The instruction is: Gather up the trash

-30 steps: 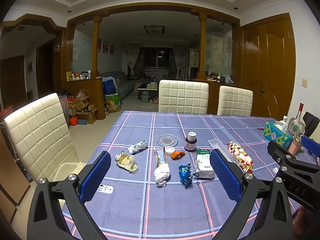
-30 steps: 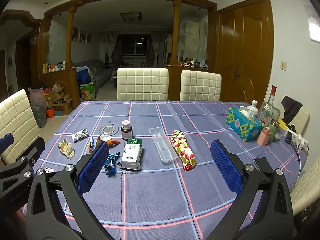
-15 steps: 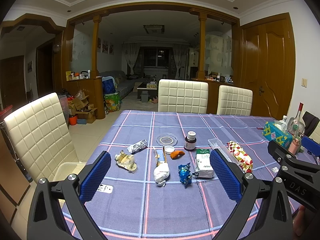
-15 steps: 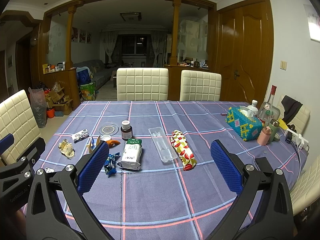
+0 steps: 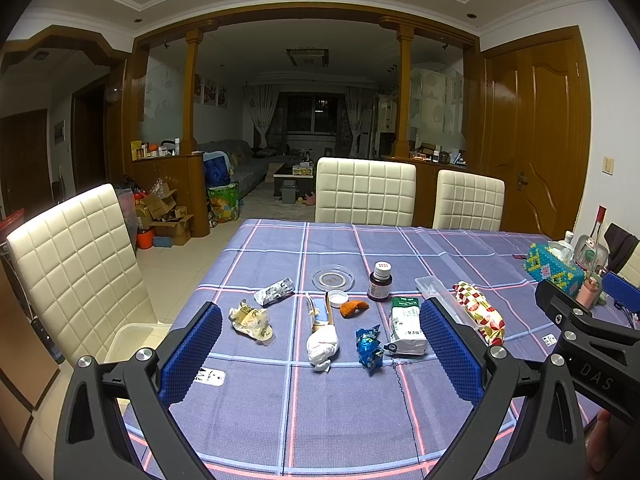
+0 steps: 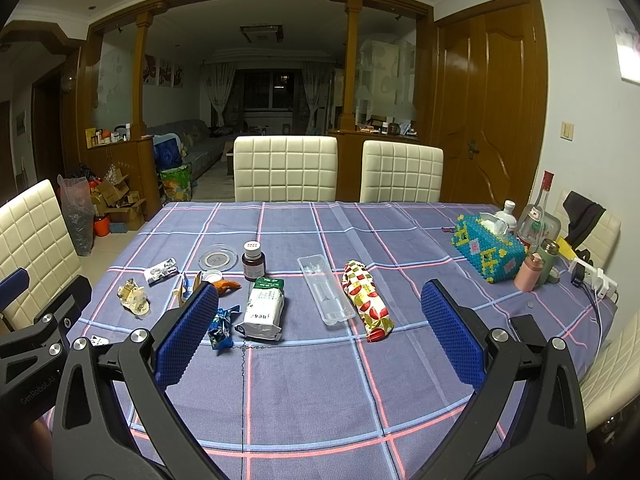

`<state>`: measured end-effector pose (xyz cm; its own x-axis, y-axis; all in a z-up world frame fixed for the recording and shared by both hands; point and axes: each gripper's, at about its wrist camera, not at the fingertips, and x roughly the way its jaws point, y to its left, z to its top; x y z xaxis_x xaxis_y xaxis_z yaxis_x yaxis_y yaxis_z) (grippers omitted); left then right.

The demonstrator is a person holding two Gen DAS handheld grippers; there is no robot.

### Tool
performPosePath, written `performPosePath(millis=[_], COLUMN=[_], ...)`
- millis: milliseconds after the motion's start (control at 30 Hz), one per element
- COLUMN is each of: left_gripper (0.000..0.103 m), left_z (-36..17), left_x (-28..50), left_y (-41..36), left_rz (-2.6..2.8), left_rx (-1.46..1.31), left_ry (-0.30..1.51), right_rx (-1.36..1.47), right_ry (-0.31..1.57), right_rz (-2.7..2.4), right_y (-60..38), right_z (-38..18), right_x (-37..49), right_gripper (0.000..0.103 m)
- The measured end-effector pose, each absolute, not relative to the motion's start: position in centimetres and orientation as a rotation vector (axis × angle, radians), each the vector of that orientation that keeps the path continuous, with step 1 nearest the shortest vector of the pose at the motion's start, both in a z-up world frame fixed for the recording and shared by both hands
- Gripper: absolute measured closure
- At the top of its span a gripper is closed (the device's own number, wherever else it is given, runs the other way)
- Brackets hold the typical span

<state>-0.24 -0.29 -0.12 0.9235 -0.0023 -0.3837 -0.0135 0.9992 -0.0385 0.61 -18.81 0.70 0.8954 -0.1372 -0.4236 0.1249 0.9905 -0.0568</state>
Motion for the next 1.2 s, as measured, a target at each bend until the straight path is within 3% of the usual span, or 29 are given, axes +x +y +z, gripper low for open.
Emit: performPosePath(millis=[1200], left_gripper=[0.006], left_z=[-0.31], left_x=[-0.15], left_y=[-0.37], left_rz=[0.005], left_rx=[-0.04], left_ry=[0.397], right_rx=[-0.027], right_ry=[0.443], right_rz=[-0.135], right_y=[-18.93], right_z=[0.68], right_x=[0.51], right_gripper=[0.003])
